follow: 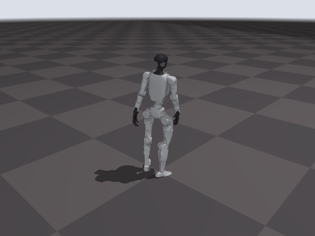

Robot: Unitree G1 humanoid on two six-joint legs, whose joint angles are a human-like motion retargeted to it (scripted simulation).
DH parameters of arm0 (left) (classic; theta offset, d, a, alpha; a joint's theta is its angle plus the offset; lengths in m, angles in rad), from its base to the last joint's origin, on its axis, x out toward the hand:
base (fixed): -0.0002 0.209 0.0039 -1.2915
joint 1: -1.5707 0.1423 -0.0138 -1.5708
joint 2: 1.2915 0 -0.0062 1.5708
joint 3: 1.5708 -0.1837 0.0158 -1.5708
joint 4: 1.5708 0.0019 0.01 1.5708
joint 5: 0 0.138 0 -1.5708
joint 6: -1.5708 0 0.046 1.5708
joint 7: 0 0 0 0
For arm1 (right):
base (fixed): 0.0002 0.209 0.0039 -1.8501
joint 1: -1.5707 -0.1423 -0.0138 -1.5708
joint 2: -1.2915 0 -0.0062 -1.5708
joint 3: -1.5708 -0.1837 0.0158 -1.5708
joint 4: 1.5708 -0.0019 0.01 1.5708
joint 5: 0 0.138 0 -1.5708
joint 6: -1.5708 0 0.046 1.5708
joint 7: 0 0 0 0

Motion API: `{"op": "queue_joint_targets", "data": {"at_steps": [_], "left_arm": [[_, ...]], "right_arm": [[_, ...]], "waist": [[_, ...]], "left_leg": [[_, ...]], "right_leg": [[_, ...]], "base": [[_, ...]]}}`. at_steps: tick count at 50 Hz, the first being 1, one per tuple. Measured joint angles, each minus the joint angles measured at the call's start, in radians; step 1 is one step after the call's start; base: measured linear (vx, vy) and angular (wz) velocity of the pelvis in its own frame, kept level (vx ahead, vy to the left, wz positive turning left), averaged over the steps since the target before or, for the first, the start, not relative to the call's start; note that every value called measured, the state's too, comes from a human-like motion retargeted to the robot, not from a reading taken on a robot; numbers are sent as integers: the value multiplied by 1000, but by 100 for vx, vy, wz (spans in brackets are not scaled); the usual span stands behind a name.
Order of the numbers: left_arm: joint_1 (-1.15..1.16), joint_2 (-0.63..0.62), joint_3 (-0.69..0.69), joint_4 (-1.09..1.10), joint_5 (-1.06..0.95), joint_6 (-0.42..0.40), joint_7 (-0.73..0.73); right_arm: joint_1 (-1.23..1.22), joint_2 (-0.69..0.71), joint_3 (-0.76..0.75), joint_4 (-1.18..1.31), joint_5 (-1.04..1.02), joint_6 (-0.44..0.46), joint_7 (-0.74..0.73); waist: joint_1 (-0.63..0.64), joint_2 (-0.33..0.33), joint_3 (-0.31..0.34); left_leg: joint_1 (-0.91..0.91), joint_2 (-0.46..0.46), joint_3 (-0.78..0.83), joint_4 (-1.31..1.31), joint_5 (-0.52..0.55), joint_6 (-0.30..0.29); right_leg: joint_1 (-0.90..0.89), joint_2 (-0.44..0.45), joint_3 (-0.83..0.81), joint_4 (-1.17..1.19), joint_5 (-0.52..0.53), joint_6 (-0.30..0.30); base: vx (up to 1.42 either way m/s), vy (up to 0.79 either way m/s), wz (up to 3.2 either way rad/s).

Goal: In place motions

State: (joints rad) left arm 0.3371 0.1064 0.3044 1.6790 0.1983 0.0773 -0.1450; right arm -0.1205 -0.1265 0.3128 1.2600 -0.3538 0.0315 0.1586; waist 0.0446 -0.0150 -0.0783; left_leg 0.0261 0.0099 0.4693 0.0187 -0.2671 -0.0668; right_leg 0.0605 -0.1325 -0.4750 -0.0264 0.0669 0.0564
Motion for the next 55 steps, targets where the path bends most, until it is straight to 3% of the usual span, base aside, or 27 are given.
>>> {"op": "queue_joint_targets", "data": {"at_steps": [20, 30, 40, 55], "left_arm": [[-168, -17, -190, -340, 67, -60, -63], [-178, 4, -166, -258, 50, -35, -47], [-134, 0, -131, -146, 59, -2, -45], [-145, -19, -167, -184, 80, 2, -34]], "right_arm": [[126, -39, -161, 388, -42, 101, -78], [154, -57, -228, 382, 9, 94, -84], [121, -32, -180, 292, 4, 81, -56], [109, -13, -111, 218, -29, 58, -41]], "waist": [[10, -34, -13], [-15, -19, -16], [-29, -5, -3], [-33, 0, -3]], "left_leg": [[-69, -15, -93, 35, 2, 10], [-53, -4, -52, 28, -2, 7], [-16, 4, 0, 13, -4, 2], [-4, 7, 18, 5, -4, 1]], "right_leg": [[38, -23, -101, -15, -12, 24], [18, -15, -61, -11, -4, 15], [-4, -5, -1, 2, 2, 1], [-14, 0, 18, 7, 6, -5]], "base": [[-2, 1, 27], [0, -2, -25], [0, -2, -32], [0, 0, -6]]}}
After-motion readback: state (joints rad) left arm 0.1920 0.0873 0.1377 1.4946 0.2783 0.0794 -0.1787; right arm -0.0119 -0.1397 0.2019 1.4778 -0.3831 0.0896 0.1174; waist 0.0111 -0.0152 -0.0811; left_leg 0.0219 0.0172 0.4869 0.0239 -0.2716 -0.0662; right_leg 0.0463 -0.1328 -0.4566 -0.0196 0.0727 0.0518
